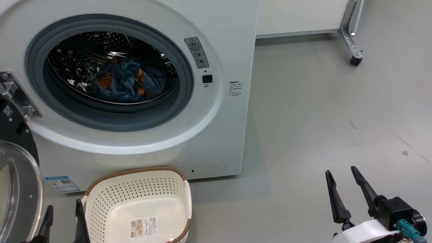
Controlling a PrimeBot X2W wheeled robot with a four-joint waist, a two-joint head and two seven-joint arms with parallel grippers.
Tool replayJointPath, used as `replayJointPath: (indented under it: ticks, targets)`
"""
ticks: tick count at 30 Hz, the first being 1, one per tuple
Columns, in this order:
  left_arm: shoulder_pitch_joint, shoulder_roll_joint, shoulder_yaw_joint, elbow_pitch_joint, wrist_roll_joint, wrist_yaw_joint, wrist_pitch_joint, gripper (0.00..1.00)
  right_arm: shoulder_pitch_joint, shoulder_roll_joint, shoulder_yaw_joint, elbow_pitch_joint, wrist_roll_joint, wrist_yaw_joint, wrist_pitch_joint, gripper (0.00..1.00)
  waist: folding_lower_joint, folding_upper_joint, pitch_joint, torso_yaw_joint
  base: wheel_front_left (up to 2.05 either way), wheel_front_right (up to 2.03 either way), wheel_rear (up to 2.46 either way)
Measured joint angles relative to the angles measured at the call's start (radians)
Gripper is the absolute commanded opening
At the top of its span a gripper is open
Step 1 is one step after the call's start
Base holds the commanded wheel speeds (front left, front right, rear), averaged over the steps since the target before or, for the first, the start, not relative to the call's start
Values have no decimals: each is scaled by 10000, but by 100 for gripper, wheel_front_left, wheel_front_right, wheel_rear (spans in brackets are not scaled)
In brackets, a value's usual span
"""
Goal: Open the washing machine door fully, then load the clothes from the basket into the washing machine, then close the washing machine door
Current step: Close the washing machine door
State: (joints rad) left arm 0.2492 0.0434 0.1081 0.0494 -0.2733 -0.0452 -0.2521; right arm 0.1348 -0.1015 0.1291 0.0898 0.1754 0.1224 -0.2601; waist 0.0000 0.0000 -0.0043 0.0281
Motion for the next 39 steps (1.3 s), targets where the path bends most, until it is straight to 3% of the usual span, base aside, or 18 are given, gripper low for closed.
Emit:
replayJointPath:
  ticks: [18, 39]
  targets:
    - [-20, 0, 75, 25, -102, -86, 0, 100, 1, 48, -44, 25, 13, 0, 0, 100, 0, 0, 113, 97, -15, 15, 0]
    - [-28, 0, 199, -15, -253, -86, 0, 100, -6, 48, -44, 15, 15, 0, 0, 100, 0, 0, 347, 196, -79, 79, 0]
